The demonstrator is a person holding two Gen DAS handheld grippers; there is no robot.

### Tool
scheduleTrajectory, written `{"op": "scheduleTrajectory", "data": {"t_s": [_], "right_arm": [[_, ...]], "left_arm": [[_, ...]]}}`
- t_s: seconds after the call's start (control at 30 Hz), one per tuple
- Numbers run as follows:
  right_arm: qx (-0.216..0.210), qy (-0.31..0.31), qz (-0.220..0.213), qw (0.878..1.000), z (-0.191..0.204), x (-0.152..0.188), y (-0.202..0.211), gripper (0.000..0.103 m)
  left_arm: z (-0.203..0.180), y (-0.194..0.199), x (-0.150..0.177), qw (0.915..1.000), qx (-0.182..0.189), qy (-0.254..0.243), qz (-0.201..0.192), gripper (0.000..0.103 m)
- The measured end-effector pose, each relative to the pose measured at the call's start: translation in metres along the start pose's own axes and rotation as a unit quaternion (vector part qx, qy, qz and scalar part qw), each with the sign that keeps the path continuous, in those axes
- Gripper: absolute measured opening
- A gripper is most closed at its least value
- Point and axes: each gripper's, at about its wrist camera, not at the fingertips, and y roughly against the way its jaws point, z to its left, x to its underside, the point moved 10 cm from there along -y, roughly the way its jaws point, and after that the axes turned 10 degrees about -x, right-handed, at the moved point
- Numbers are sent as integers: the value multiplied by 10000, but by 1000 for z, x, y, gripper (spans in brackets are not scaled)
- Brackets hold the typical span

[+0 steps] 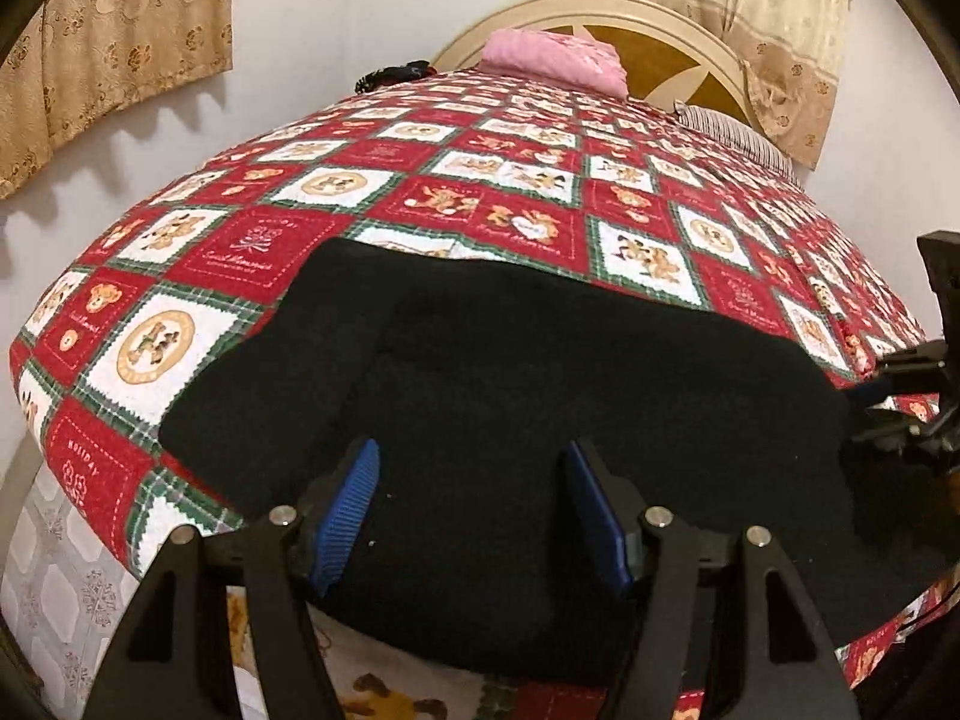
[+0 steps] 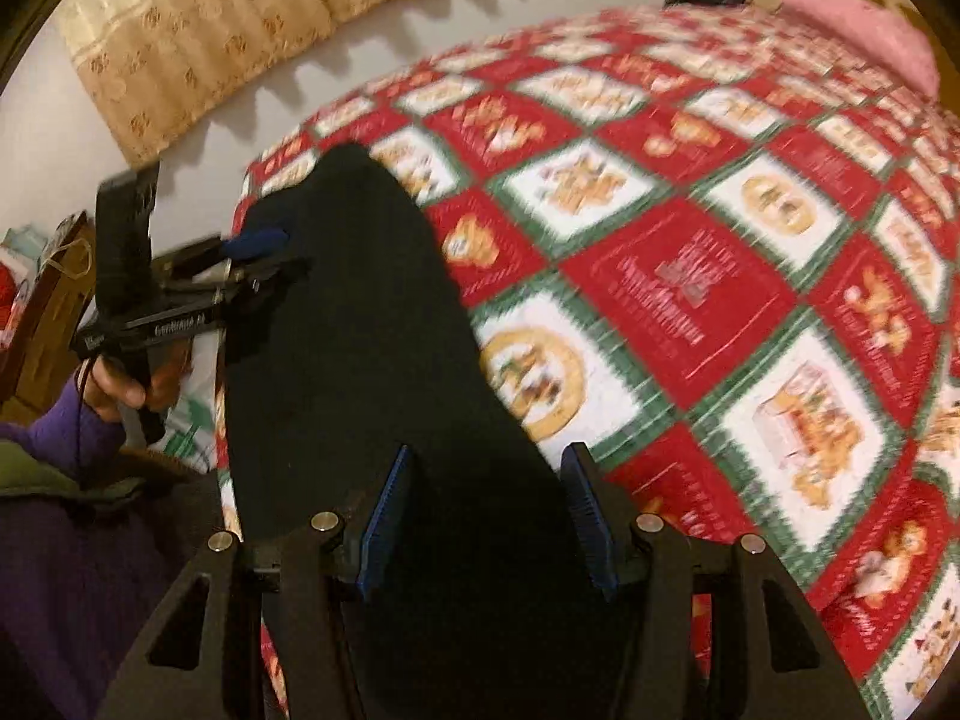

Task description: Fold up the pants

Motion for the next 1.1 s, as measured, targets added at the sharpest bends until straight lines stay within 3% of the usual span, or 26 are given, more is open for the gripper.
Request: {"op": "scheduleTrajectory", "data": {"t_s": [0.23, 0.43, 0.6, 0.73, 0.87, 1.0, 1.1], "right_arm": [[-640, 66, -109, 9979, 37, 6, 9, 54], [-1181, -345, -250, 9921, 41, 6, -2, 54], [-803, -240, -569, 9949, 38, -14, 9, 54], [-900, -119, -594, 9941, 46, -11, 23, 54], [-901, 77, -330, 9954, 58, 2, 22, 54], [-1135, -208, 60, 9933, 59, 20, -7, 54], [-965, -42, -58, 9953, 62, 17, -10, 54]], "left_arm": [[-1, -1, 0, 10000, 21, 16, 8, 71], [-4, -1, 1, 10000, 22, -10, 15, 73], [-5, -1, 1, 10000, 62, -19, 38, 73], [-4, -1, 1, 10000, 51, -24, 32, 73], [-4, -1, 1, 10000, 57, -32, 33, 74], [-4, -1, 1, 10000, 79, -29, 37, 74], [-3, -1, 1, 9999, 95, -34, 40, 74]]}}
